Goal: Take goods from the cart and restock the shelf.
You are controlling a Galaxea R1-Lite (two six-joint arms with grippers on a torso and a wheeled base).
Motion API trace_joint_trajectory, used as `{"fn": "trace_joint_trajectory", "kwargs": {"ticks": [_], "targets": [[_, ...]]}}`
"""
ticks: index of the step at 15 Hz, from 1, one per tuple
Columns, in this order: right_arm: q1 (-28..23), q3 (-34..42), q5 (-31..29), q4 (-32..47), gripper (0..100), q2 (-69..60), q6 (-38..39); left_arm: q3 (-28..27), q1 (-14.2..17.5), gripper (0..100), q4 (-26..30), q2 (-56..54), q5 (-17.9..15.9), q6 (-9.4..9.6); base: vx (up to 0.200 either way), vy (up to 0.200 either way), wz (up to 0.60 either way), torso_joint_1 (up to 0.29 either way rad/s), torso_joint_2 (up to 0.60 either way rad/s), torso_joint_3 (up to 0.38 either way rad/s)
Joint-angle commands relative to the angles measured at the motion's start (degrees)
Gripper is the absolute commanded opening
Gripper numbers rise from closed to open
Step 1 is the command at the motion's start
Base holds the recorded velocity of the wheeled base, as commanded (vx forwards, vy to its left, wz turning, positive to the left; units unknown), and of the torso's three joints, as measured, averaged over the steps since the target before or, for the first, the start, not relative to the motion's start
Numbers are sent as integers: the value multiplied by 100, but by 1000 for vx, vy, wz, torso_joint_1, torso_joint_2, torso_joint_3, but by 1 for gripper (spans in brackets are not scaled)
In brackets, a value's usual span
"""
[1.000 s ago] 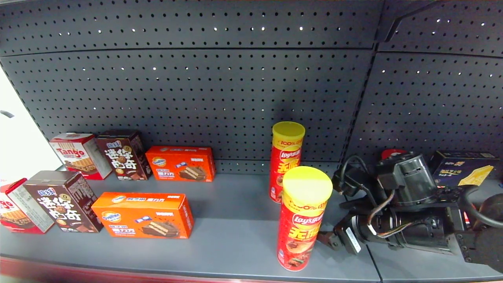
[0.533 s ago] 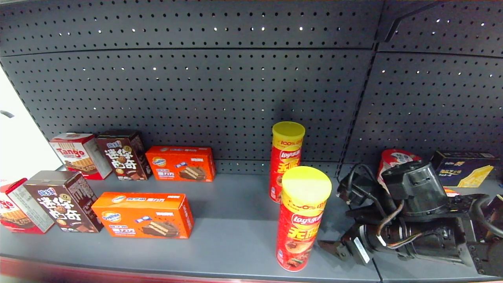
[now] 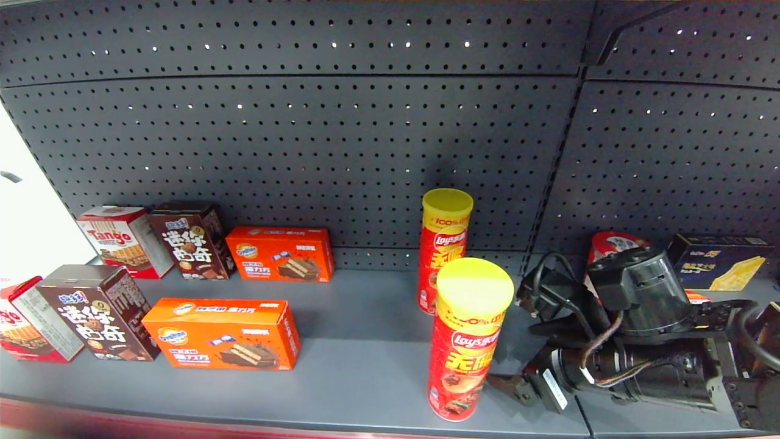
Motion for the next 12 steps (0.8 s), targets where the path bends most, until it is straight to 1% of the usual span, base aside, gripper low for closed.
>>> {"fn": "trace_joint_trajectory", "kwargs": {"ticks": [1,12], "targets": [[38,-44,4,-4,100,60,-2,8,4,100,-1,1,1,-1,0,0,0,0,0,0],[161,-114,-13,-4,100,174,-2,17,-5,100,-1,1,-8,-10,0,0,0,0,0,0]]}}
